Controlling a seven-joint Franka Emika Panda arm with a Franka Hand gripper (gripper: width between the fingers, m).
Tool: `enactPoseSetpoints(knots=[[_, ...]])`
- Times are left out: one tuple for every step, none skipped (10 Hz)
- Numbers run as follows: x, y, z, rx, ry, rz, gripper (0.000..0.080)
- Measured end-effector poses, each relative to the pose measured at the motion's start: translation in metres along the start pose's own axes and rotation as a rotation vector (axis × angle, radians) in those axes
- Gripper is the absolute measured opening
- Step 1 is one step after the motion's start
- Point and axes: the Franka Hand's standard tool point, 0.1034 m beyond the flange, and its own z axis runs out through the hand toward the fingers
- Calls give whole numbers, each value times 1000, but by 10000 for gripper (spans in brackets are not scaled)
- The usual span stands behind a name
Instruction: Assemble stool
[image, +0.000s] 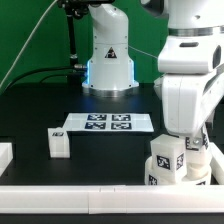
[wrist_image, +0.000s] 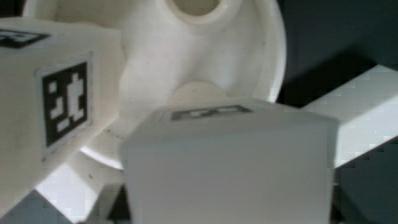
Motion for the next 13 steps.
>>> enactPoseSetpoints(knots=[[0,0,0,0,0,0,338],[0,0,0,0,0,0,338],[0,0,0,0,0,0,338],[0,0,0,0,0,8,338],[0,0,0,0,0,18,338],[0,0,0,1,1,25,338],[3,3,0,1,7,91,338],[5,4,1,3,16,200,338],[7,6,1,8,29,288,338],[8,9,1,15,45,376,338],[9,12,1,25,56,456,338],[11,14,1,32,68,561,338],[14,14,1,33,81,665,338]])
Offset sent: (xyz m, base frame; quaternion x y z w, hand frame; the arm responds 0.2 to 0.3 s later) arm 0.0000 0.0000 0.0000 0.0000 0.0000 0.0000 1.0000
